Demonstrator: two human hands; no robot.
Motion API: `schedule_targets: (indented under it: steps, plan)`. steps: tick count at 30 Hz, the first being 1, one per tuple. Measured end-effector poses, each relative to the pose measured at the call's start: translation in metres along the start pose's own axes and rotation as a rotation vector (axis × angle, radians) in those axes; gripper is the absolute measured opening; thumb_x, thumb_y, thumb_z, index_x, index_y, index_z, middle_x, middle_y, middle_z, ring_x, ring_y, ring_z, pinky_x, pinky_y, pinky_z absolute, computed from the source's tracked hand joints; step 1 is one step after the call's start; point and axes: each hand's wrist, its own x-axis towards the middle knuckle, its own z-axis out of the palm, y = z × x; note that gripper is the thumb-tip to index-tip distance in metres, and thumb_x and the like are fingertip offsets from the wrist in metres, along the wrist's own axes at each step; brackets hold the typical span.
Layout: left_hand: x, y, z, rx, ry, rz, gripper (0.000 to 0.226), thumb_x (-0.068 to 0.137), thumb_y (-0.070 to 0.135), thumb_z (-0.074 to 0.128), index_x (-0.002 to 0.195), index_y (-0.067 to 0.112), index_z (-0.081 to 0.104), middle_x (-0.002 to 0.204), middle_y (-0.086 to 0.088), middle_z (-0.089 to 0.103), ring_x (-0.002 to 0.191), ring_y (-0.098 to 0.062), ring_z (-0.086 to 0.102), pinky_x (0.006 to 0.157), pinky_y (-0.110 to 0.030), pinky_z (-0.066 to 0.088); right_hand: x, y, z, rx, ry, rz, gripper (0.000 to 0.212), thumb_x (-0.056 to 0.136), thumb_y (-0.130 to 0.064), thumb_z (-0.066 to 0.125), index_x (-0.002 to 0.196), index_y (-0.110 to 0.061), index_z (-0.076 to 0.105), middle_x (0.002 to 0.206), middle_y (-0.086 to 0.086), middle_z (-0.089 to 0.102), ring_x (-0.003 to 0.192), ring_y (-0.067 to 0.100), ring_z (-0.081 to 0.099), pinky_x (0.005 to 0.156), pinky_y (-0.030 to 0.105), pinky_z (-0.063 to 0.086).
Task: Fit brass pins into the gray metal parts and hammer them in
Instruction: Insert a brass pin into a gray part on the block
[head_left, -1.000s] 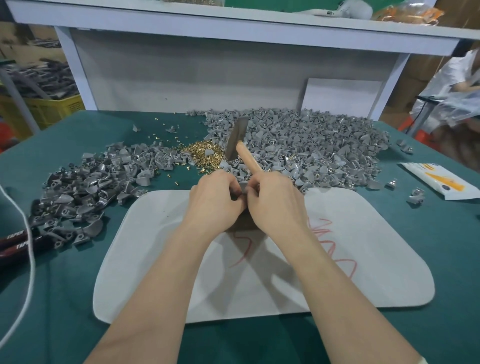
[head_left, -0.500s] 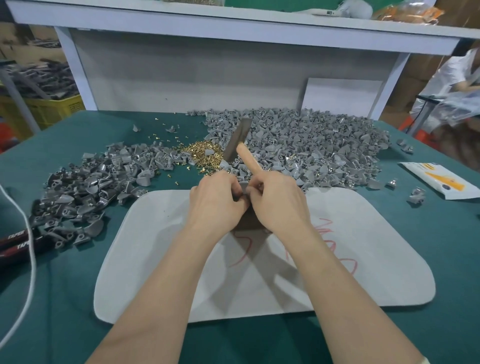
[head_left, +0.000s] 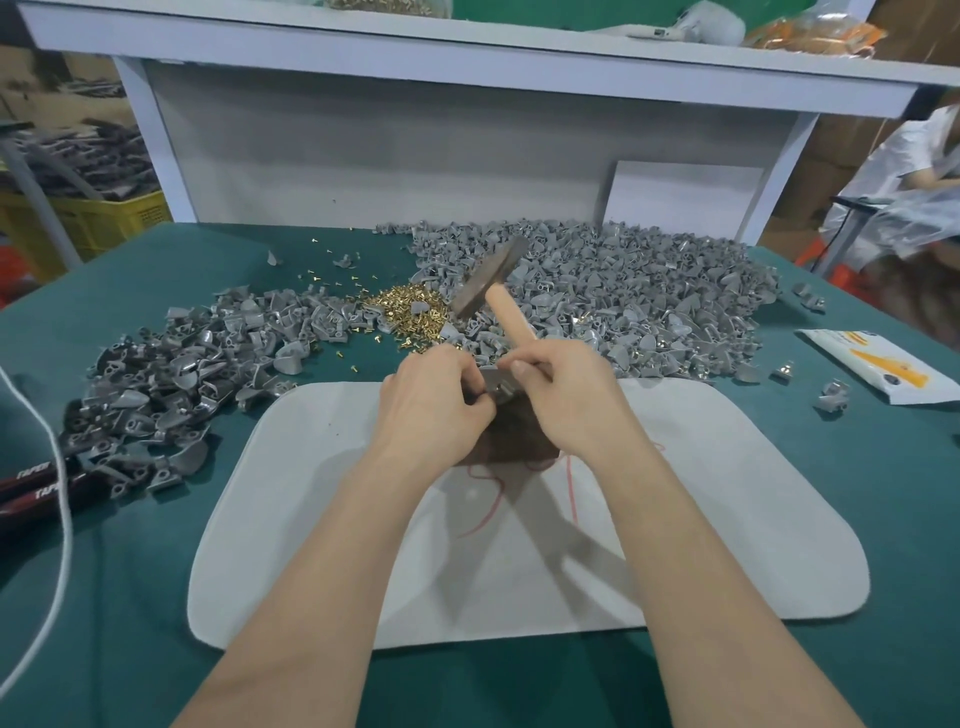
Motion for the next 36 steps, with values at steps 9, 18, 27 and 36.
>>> schedule_targets:
  steps: [9, 18, 27, 36]
  plan:
    - [0.0, 0.0, 0.0, -0.004, 0.004, -0.005, 0.03, 0.079, 0.018, 0.066, 0.058, 0.028, 0.047, 0.081, 0.004, 0.058, 0.092, -0.025, 0.058, 0.085, -0.041, 0.047, -0.001, 0.002, 0.002, -0.008, 0.025, 0.006, 0.007, 0.084, -0.024, 0.067, 0.085, -0.028, 0.072, 0.09, -0.002, 0.071, 0.088, 0.016, 0.063, 0.078, 0.026, 0.046]
    - [0.001, -0.001, 0.001, -0.019, 0.005, 0.014, 0.019, 0.079, 0.02, 0.066, 0.067, 0.023, 0.053, 0.084, 0.001, 0.061, 0.091, -0.027, 0.058, 0.082, -0.041, 0.048, -0.004, -0.004, 0.006, -0.193, 0.048, -0.063, 0.008, 0.087, -0.023, 0.061, 0.087, -0.024, 0.069, 0.084, -0.001, 0.059, 0.088, 0.025, 0.059, 0.075, 0.032, 0.047]
    - [0.001, -0.001, 0.001, -0.006, 0.007, 0.013, 0.021, 0.078, 0.02, 0.066, 0.065, 0.024, 0.051, 0.082, 0.002, 0.059, 0.09, -0.026, 0.057, 0.082, -0.039, 0.047, -0.006, -0.006, 0.006, -0.214, 0.052, -0.062, 0.009, 0.089, -0.024, 0.058, 0.091, -0.023, 0.066, 0.094, 0.004, 0.061, 0.09, 0.026, 0.058, 0.077, 0.035, 0.048]
    - [0.002, -0.001, 0.003, 0.0, 0.01, 0.036, 0.013, 0.081, 0.021, 0.067, 0.073, 0.017, 0.058, 0.087, -0.002, 0.063, 0.088, -0.027, 0.058, 0.08, -0.037, 0.048, -0.006, -0.005, 0.008, -0.268, 0.043, -0.073, 0.009, 0.092, -0.025, 0.055, 0.094, -0.024, 0.064, 0.094, 0.004, 0.055, 0.091, 0.027, 0.056, 0.073, 0.029, 0.038]
